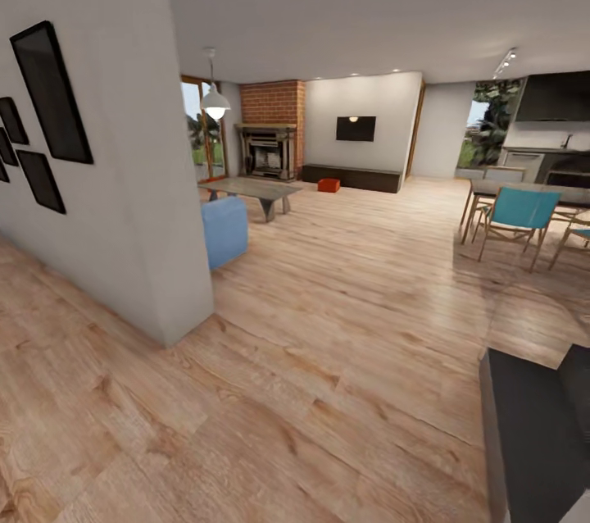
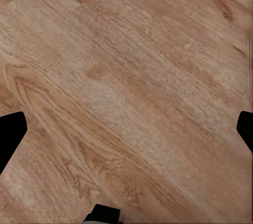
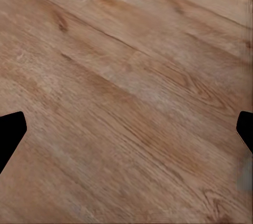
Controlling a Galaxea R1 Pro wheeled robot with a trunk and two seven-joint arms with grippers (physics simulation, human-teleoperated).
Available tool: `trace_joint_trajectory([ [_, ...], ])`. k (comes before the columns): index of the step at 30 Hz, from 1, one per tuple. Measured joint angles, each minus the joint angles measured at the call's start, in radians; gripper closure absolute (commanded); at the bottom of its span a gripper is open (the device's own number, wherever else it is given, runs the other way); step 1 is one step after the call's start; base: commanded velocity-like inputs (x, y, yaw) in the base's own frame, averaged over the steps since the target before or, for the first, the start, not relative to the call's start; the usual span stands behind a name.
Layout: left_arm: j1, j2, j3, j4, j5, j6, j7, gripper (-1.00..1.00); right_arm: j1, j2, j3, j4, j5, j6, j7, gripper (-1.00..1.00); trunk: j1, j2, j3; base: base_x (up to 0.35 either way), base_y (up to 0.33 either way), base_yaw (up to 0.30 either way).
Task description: Move the two storage containers from the living room to the garage. In the garage, place one container on the floor and stack the other container on top of it (either order is fine).
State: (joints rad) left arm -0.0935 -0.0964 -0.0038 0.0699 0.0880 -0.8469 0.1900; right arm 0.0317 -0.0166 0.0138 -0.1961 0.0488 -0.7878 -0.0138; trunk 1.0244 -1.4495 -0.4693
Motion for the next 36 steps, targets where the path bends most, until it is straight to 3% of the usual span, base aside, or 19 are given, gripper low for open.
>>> trace_joint_trajectory([
  [36,0.000,0.000,0.000,0.000,0.000,0.000,0.000,-1.00,0.000,0.000,0.001,0.000,0.000,0.000,0.001,-1.00,0.000,0.000,0.000,0.326,0.000,-0.101],
])
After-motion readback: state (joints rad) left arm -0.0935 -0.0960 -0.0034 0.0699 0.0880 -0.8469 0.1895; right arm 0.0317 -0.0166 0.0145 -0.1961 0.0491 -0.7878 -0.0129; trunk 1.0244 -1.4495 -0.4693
